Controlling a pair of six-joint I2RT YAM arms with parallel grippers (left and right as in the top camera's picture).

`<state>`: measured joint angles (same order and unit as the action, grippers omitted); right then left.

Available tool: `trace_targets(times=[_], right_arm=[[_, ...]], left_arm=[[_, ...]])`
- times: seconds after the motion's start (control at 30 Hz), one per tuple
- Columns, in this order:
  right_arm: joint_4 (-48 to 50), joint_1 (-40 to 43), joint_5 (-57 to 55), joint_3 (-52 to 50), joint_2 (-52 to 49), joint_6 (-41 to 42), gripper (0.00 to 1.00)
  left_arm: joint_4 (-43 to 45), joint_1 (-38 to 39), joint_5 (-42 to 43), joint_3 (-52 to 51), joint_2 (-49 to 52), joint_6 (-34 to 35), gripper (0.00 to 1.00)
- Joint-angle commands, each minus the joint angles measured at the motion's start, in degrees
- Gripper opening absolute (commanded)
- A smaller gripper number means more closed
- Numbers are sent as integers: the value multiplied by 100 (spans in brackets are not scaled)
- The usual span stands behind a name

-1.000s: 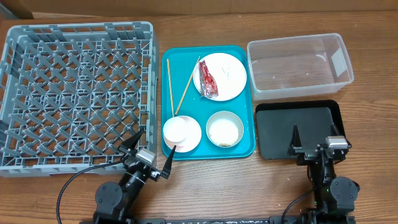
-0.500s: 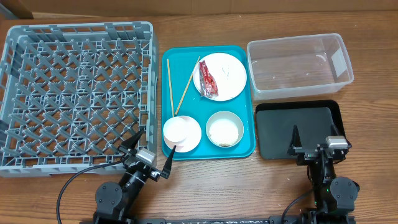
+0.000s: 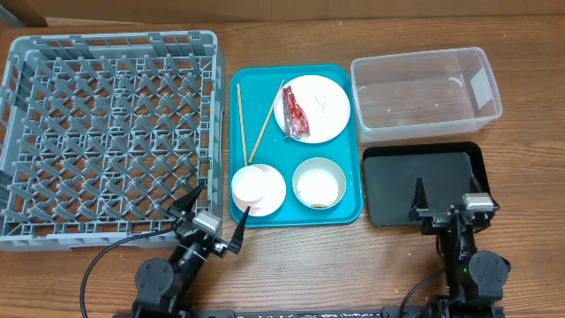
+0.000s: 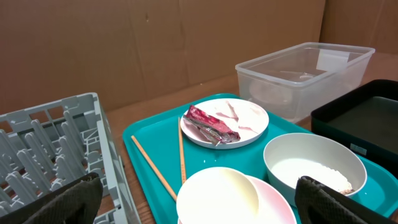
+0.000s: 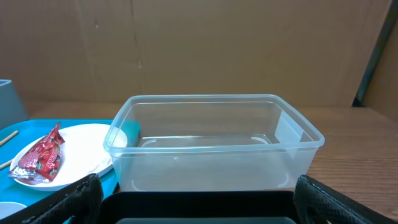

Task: Sort waste into correct bins and load items into the dishwasher
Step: 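Raise both arms from rest toward the teal tray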

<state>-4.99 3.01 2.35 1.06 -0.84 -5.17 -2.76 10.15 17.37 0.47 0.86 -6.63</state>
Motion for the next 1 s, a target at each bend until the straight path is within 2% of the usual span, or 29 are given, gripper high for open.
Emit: trace_targets(times=[0.0,0.53,0.7,0.87,0.97], right_arm=[[44,33,-28,-61,68,-24,100],[44,33,-26,-61,68,-24,100],[50,33,186,-61,68,9,100],[103,33,306,-61,68,1460,100],[391,33,962,-59,68,2505,100]], left_arm=[[-2,42,-42,-20,-48,-109,100],[140,37,-101,-20,-48,-98,100],[138,39,778,-20,-48,44,100],[682,39,931,-20,-48,122,100],[1698,37,929,-20,-48,885,100]])
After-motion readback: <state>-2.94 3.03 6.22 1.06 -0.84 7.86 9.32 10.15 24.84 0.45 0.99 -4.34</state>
